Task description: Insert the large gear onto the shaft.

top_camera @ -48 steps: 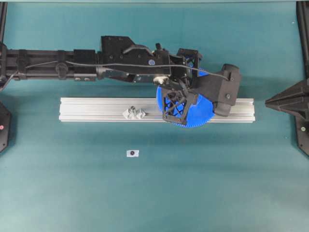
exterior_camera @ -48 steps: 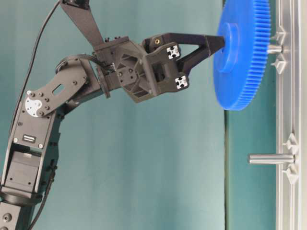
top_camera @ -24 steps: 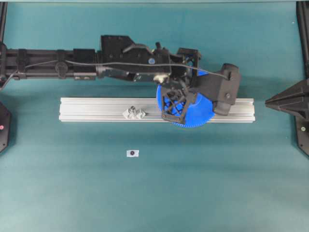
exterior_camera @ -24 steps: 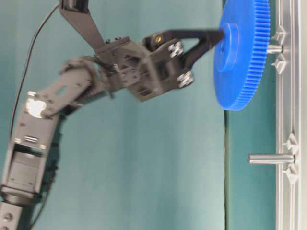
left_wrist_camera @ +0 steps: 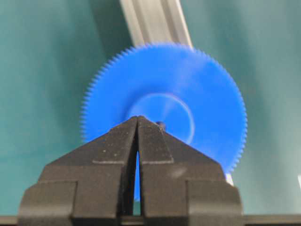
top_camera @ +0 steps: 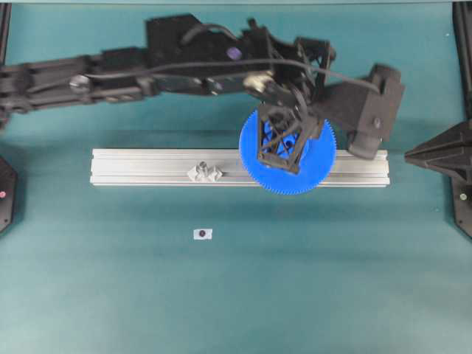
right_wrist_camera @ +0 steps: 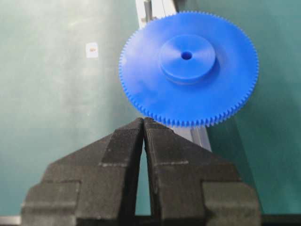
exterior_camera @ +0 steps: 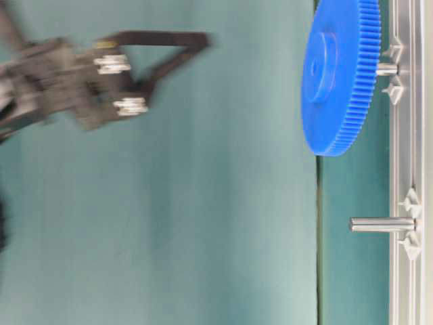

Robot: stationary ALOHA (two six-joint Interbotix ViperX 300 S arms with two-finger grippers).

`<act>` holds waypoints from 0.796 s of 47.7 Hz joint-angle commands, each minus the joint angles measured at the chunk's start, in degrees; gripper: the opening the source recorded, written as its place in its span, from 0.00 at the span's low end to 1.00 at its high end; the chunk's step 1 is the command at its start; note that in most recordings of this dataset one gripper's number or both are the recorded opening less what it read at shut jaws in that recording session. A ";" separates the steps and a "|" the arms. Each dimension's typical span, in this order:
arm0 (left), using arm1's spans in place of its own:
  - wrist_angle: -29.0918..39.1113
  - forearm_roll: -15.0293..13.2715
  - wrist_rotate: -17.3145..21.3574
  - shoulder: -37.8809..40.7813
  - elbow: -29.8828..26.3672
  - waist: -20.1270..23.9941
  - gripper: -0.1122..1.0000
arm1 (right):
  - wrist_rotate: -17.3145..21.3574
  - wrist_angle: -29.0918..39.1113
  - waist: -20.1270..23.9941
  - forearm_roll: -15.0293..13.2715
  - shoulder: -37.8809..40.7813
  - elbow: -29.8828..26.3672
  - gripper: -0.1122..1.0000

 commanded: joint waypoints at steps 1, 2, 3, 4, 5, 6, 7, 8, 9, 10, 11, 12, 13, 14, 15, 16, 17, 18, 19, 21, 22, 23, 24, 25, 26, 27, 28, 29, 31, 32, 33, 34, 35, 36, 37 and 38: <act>-0.09 -0.18 -0.09 0.79 0.79 -0.26 0.09 | 0.53 -0.62 0.00 0.09 0.35 -0.53 0.23; -0.35 -0.26 -0.09 1.49 1.41 -0.35 0.09 | 0.44 -0.62 0.00 0.09 0.35 -0.53 0.23; -0.62 -0.26 -0.09 1.93 1.93 -0.44 0.09 | 0.53 -0.62 0.00 0.09 0.35 -0.53 0.23; -0.97 -0.26 -0.09 2.29 2.46 -0.53 0.09 | 0.53 -0.62 0.00 0.09 0.35 -0.44 0.23; -1.49 -0.26 -0.09 2.55 2.99 -0.53 0.09 | 0.53 -0.62 0.00 0.09 0.35 -0.53 0.23; -2.02 -0.26 -0.09 2.72 3.60 -0.53 0.09 | 0.53 -0.62 0.00 0.09 0.35 -0.53 0.23; -2.64 -0.26 -0.09 2.90 4.13 -0.62 0.09 | 0.44 -0.62 0.00 0.09 0.35 -0.53 0.23; -3.08 -0.26 -0.09 2.99 4.57 -0.62 0.09 | 0.53 -0.62 0.00 0.09 0.26 -0.53 0.23; -3.52 -0.26 -0.18 2.99 5.10 -0.53 0.09 | 0.44 -0.62 0.00 0.09 0.35 -0.53 0.23; -3.78 -0.26 -0.18 2.81 5.54 -0.53 0.09 | 0.44 -0.62 0.00 0.09 0.35 -0.44 0.23; -3.87 -0.26 -0.18 2.64 5.89 -0.53 0.09 | 0.44 -0.62 0.00 0.09 0.35 -0.44 0.23; -3.87 -0.18 -0.18 2.37 6.15 -0.44 0.09 | 0.44 -0.44 0.00 0.09 0.26 -0.53 0.23; -3.87 -0.18 -0.18 2.02 6.42 -0.44 0.09 | 0.44 -0.44 0.00 0.09 0.18 -0.53 0.23; -3.87 -0.18 -0.18 1.76 6.68 -0.35 0.09 | 0.44 -0.44 0.00 0.09 0.18 -0.53 0.23; -3.87 -0.18 -0.18 1.41 6.94 -0.35 0.09 | 0.44 -0.44 0.00 0.09 0.18 -0.53 0.23; -3.69 -0.18 -0.09 0.70 7.21 -0.18 0.09 | 0.44 -0.44 0.00 0.09 0.09 -0.53 0.23; -3.52 -0.18 -0.09 0.35 7.29 -0.09 0.09 | 0.44 -0.44 0.00 0.09 0.09 -0.44 0.23; -3.16 -0.18 -0.09 -0.09 7.21 -0.09 0.09 | 0.44 -0.44 0.00 0.09 0.00 -0.44 0.23; -2.81 0.00 -0.09 -0.44 7.03 0.09 0.09 | 0.44 -0.44 0.00 0.09 0.00 -0.44 0.23; -1.85 0.00 -0.09 -1.05 6.59 0.35 0.09 | 0.44 -0.44 0.09 0.09 0.00 -0.44 0.23; -1.41 0.00 -0.09 -1.41 6.33 0.35 0.09 | 0.44 -0.44 0.00 0.09 0.00 -0.44 0.23; -1.05 0.00 -0.09 -1.58 5.98 0.53 0.09 | 0.44 -0.44 0.00 0.00 0.00 -0.44 0.23; -0.79 0.00 -0.09 -1.76 5.54 0.62 0.09 | 0.44 -0.44 0.00 0.09 0.00 -0.44 0.23; -0.53 0.00 -0.09 -1.85 4.83 0.70 0.09 | 0.44 -0.44 0.00 0.09 0.00 -0.44 0.23; -0.44 0.00 0.00 -1.93 4.48 0.70 0.09 | 0.44 -0.44 0.00 0.09 0.00 -0.35 0.23; -0.35 -0.18 0.00 -1.93 3.96 0.70 0.09 | 0.44 -0.53 0.00 0.09 0.00 -0.26 0.23; -0.35 -0.18 0.09 -1.85 3.43 0.70 0.09 | 0.44 -0.62 0.00 0.09 0.00 -0.26 0.23; -0.26 0.00 0.26 -1.85 2.90 0.70 0.09 | 0.44 -0.62 0.00 0.09 0.00 -0.26 0.23; -0.26 0.00 0.26 -1.85 1.85 0.70 0.09 | 0.44 -0.62 0.00 0.09 0.00 -0.26 0.23; -0.09 0.00 0.26 -1.76 1.32 0.70 0.09 | 0.44 -0.62 0.00 0.09 0.00 -0.26 0.23; -0.09 0.00 0.26 -1.67 0.88 0.70 0.09 | 0.53 -0.62 0.00 0.09 0.00 -0.26 0.23; 0.09 0.00 0.26 -1.41 0.44 0.70 0.09 | 0.53 -0.62 0.00 0.09 0.00 -0.26 0.23; 0.26 0.00 0.26 -1.32 0.00 0.70 0.09 | 0.53 -0.62 0.00 0.09 0.00 -0.35 0.23; 0.53 0.00 0.26 -1.14 -0.09 0.70 0.09 | 0.44 -0.62 0.00 0.09 0.00 -0.35 0.23; 0.70 0.00 0.26 -0.97 -0.18 0.70 0.09 | 0.53 -0.62 0.00 0.09 0.00 -0.35 0.23; 0.97 0.00 0.26 -0.70 0.00 0.70 0.09 | 0.53 -0.62 0.00 0.09 0.00 -0.35 0.23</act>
